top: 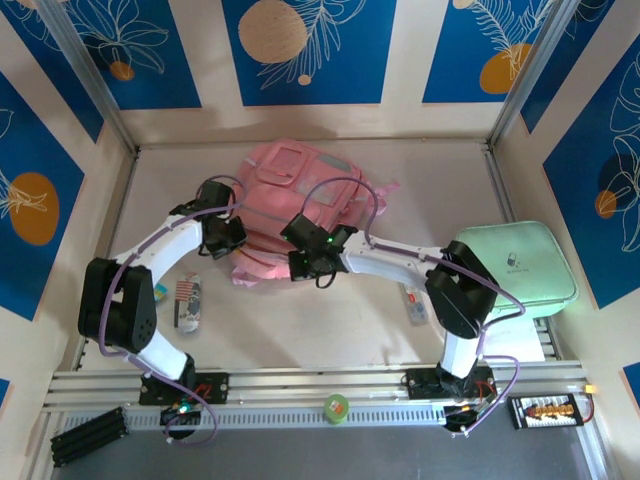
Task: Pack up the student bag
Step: Zip the student bag at the top-center of the table.
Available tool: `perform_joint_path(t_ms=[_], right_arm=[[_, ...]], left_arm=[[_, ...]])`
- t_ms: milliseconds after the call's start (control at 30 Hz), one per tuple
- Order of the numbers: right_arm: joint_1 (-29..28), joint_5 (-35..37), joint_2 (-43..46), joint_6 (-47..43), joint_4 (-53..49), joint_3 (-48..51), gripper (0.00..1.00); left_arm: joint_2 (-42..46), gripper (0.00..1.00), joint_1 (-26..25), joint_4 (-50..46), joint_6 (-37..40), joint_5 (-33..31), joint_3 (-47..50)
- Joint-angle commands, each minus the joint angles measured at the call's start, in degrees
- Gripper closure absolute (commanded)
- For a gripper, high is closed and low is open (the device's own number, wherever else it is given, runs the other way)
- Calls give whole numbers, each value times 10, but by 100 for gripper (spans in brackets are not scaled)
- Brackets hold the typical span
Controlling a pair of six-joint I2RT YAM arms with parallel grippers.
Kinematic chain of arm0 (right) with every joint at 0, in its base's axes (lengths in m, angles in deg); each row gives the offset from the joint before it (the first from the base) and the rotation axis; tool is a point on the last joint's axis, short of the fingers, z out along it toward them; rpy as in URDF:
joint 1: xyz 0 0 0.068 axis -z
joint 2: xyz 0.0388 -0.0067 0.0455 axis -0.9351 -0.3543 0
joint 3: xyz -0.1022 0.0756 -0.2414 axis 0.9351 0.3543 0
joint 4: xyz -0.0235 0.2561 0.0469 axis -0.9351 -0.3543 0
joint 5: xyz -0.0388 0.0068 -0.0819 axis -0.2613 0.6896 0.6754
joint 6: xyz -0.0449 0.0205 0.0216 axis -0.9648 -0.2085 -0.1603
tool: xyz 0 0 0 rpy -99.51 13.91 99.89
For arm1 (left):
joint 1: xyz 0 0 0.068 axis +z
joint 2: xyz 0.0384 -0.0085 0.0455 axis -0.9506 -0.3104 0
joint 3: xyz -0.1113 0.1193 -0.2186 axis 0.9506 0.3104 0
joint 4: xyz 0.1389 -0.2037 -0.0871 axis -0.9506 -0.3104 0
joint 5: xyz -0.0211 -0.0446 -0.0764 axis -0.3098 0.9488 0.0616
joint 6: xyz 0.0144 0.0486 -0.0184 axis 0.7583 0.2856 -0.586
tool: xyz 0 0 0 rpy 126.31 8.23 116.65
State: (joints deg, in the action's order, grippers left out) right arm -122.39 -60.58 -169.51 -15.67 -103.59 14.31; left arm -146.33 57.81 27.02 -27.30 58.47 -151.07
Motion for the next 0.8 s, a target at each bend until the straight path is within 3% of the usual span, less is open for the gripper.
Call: perform_joint_path(t_ms=[0,200,767], right_arm=[[12,-41,-25,-4,-16,-13,98],[18,-34,-38,4,5,-23,79],[14,14,-80,-65,1,-72,76]], left_arm=[[24,100,8,15,6,0,-3],[27,100,7,20,1,7,4],[29,100,7,22,1,9,4]])
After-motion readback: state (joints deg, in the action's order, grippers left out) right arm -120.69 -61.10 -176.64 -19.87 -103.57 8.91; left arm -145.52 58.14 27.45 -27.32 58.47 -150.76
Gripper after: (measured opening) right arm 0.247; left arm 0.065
